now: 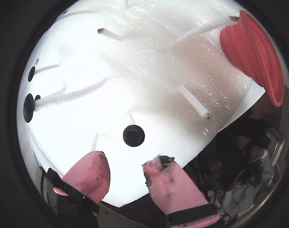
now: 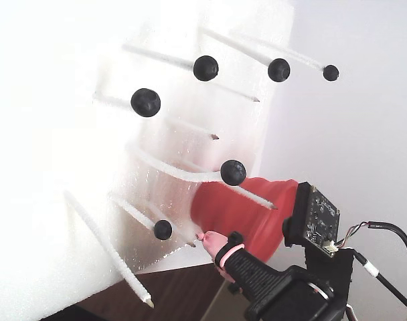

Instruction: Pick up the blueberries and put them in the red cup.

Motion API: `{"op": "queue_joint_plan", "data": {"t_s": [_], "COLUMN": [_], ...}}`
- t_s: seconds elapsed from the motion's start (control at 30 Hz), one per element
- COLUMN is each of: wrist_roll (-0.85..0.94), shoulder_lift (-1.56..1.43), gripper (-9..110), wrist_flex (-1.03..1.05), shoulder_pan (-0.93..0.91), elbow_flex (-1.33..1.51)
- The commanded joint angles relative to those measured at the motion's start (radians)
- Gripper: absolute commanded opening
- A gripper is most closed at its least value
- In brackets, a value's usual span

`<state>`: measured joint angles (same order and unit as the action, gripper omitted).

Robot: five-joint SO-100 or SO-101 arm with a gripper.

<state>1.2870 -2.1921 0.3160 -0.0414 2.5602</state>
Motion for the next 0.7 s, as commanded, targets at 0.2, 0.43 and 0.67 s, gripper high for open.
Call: {"op": "queue_joint_plan", "data": {"t_s": [0.2,0.43,0.67], "wrist_roll": [-0.017,-0.018,-0.012], "shoulder_lift": [0.052,0.109,0.146], "gripper": [15,16,17], "wrist_flex": [-0.061,-0.109,-0.140], "shoulder_pan": [0.014,0.018,0.014], "elbow_flex": [-0.005,-0.005,-0.002]}}
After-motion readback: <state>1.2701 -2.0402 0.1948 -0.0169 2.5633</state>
